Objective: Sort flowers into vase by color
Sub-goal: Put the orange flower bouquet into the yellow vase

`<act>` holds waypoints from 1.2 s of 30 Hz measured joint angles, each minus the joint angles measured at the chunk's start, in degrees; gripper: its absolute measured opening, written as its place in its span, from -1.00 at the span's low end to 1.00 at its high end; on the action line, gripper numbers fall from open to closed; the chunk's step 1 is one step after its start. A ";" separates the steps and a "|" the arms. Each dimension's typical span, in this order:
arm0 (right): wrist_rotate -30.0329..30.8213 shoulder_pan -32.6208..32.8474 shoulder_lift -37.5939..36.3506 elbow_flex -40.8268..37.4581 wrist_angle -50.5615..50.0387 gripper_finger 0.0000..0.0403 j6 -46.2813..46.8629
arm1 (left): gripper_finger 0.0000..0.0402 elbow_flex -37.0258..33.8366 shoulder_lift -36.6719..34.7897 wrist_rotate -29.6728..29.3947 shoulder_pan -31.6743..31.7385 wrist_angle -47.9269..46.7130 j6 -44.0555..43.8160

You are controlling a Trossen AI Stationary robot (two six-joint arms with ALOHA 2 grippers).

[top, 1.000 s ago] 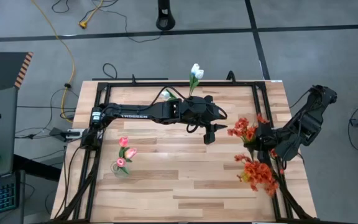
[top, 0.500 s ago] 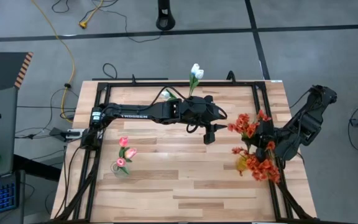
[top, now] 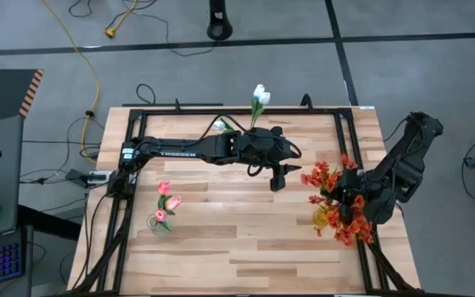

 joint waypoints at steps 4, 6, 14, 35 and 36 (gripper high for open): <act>0.00 0.62 1.13 -1.12 -0.03 -0.76 0.04 | -0.29 0.00 0.00 -0.02 0.00 0.10 -0.02; -0.05 0.58 1.41 -1.54 0.00 -0.76 0.08 | -0.29 0.00 0.00 -0.02 0.00 0.22 -0.04; -2.64 0.42 1.72 -1.61 0.01 -0.76 0.08 | -0.29 0.00 0.00 0.00 0.00 0.70 0.22; -5.05 0.42 0.62 -1.56 -0.09 -0.40 -0.48 | -0.29 0.00 0.00 0.04 0.00 0.77 0.22; -5.93 0.42 0.24 -1.55 -0.20 -0.37 -0.53 | -0.29 0.00 0.00 0.03 0.00 0.77 0.22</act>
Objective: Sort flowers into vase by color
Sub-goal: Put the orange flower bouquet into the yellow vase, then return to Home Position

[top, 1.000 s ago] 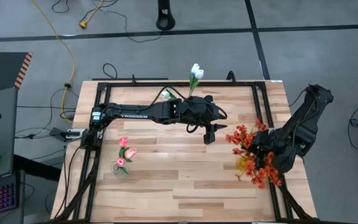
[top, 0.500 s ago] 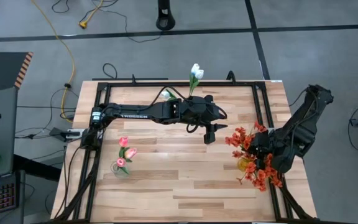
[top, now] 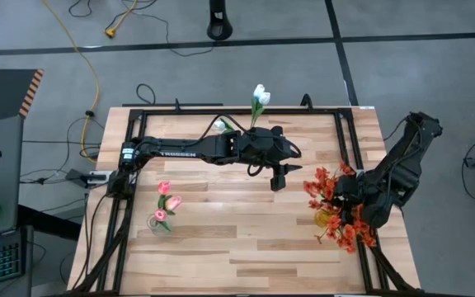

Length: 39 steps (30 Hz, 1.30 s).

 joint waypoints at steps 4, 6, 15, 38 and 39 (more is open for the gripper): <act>-4.30 0.00 -1.81 0.02 -0.34 -0.26 -0.04 | -0.29 -0.01 0.00 0.02 0.00 0.00 0.01; -6.57 0.00 -2.78 0.02 -0.41 -0.23 0.07 | -0.29 0.00 0.00 0.02 0.00 0.00 0.02; -9.50 0.00 -6.14 0.02 -0.39 -0.24 0.11 | -0.29 0.00 0.00 0.02 0.00 0.00 0.02; -13.72 0.00 -17.89 0.04 -1.55 -0.28 0.09 | -0.29 0.00 0.00 0.02 0.00 0.00 0.02; -13.69 0.00 -18.52 0.04 -1.54 -0.28 0.07 | -0.29 -0.01 0.00 0.02 0.00 0.00 0.02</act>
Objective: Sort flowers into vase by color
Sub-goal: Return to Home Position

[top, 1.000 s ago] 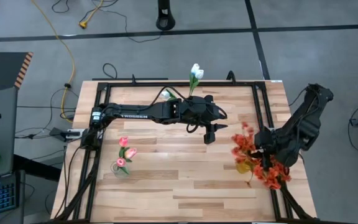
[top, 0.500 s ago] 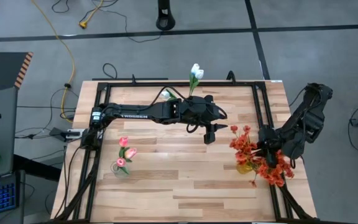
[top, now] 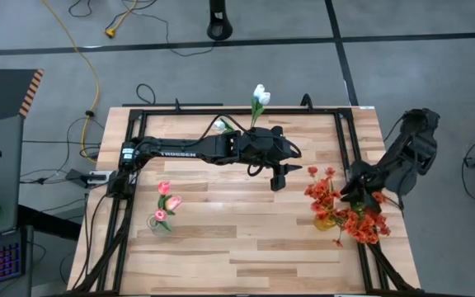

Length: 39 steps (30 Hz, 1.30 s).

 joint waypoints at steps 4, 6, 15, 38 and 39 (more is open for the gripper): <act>0.03 0.00 -2.47 0.00 -0.01 -0.28 0.02 | -0.29 -0.01 0.00 0.00 0.00 0.00 0.00; 0.41 0.00 -3.57 0.00 0.01 -0.28 0.02 | -0.29 0.01 0.00 0.00 0.00 0.00 0.00; 9.42 0.00 -7.58 0.00 1.21 -0.28 -5.31 | -0.29 -0.01 -0.01 -0.30 0.00 0.03 2.04; 24.05 0.00 -10.01 5.31 6.27 -0.50 -33.01 | -0.86 -0.04 -16.24 -7.88 -0.15 -19.79 9.89; 24.75 0.00 -10.01 5.31 6.98 -0.55 -33.20 | -0.90 -0.04 -17.35 -7.99 -0.15 -21.40 9.45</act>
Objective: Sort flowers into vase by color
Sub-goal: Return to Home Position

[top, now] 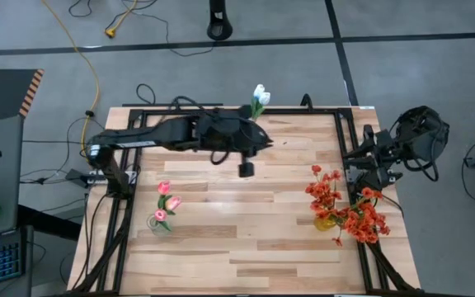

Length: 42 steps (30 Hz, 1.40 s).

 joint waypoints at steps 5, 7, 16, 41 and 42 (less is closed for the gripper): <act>1.80 0.00 0.02 0.00 5.03 -0.83 -5.95 | -0.98 -1.57 -6.38 -0.25 0.00 -3.43 -1.38; 3.16 0.00 0.07 -0.01 7.10 -0.91 -8.44 | -0.98 -3.77 -9.28 -0.28 0.00 -4.90 -1.55; 9.71 0.00 0.00 -3.10 7.75 -0.81 -9.84 | -1.00 -26.69 -26.44 -0.78 -0.02 2.91 -8.00; 9.68 0.00 0.00 -15.05 21.09 -0.86 -8.20 | -1.00 -81.92 -72.30 -4.89 -0.02 27.92 -16.16; 9.68 0.00 0.02 -15.17 21.25 -0.86 -8.37 | -1.00 -82.68 -73.26 -4.80 -0.01 27.97 -16.18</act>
